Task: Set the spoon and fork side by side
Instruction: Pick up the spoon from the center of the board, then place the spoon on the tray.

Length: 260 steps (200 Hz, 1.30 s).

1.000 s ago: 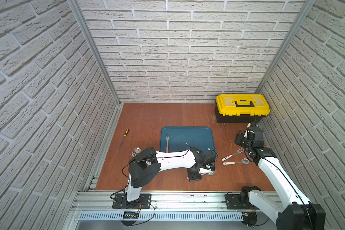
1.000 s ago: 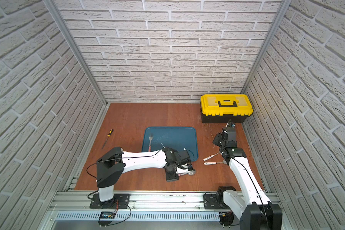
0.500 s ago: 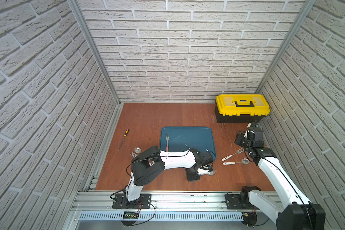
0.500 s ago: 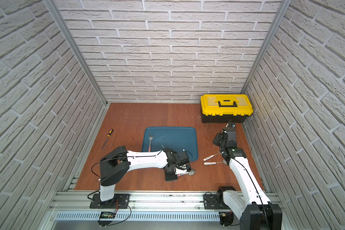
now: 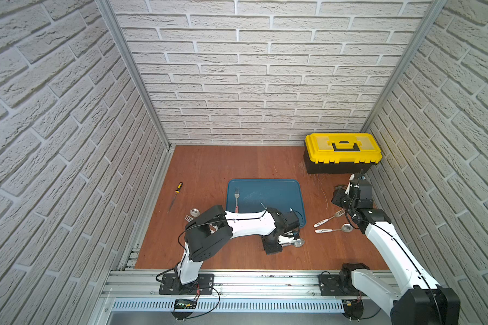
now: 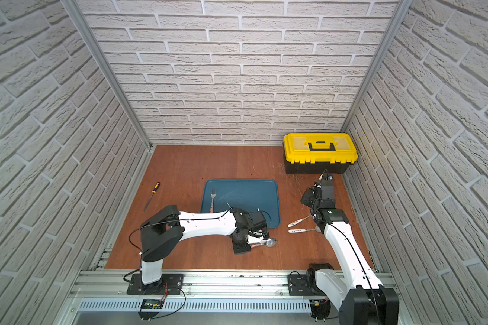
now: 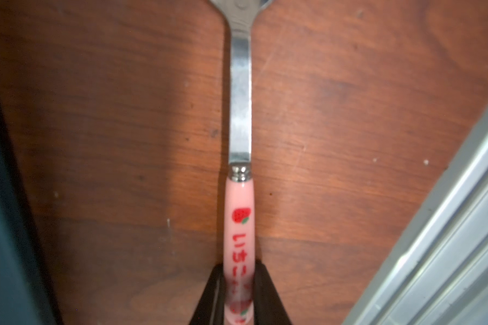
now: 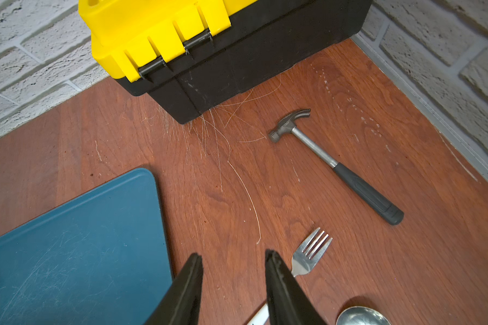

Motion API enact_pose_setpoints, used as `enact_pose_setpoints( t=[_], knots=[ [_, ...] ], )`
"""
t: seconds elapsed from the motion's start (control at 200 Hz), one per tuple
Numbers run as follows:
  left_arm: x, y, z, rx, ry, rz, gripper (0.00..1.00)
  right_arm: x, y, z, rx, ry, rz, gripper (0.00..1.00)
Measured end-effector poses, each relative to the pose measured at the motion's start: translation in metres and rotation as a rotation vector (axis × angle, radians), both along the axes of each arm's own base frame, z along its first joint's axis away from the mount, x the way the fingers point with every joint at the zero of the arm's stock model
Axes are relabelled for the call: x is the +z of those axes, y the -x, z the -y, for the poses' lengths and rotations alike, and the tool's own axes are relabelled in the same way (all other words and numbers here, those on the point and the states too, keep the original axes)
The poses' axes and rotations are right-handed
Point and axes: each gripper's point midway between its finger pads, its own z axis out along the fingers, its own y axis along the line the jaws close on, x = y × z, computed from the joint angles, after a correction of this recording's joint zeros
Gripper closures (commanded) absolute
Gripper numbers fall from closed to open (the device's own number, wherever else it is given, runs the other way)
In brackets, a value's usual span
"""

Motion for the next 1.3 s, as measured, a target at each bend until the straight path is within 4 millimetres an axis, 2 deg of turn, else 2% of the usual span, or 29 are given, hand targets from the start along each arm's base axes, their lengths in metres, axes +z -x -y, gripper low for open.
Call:
enact_pose_setpoints(
  t=[0.2, 0.415, 0.705, 0.805, 0.96, 1.05, 1.14, 1.3],
  knots=[
    [0.000, 0.000, 0.000, 0.006, -0.001, 0.001, 1.00, 0.000, 0.000, 0.000, 0.000, 0.000, 0.000, 0.59],
    [0.006, -0.002, -0.004, 0.023, -0.018, 0.043, 1.00, 0.000, 0.000, 0.000, -0.001, 0.000, 0.000, 0.59],
    [0.056, -0.030, -0.010, 0.139, 0.051, 0.203, 1.00, 0.000, 0.000, 0.001, -0.004, -0.001, 0.001, 0.60],
    [0.060, -0.053, -0.026, 0.295, 0.026, 0.227, 1.00, 0.001, -0.001, 0.001, -0.007, -0.003, 0.007, 0.60],
    [0.063, -0.099, -0.075, 0.699, -0.025, 0.246, 1.00, 0.003, -0.003, 0.001, -0.005, -0.007, 0.017, 0.61],
    [0.066, -0.115, -0.098, 0.887, -0.035, 0.261, 1.00, 0.003, -0.003, 0.000, 0.000, -0.011, 0.020, 0.62],
    [0.071, -0.120, -0.105, 1.013, -0.019, 0.262, 1.00, 0.004, -0.004, -0.001, 0.003, -0.014, 0.023, 0.62],
    [0.075, -0.122, -0.102, 1.191, 0.029, 0.250, 1.00, 0.004, -0.004, -0.001, 0.006, -0.017, 0.023, 0.63]
  ],
)
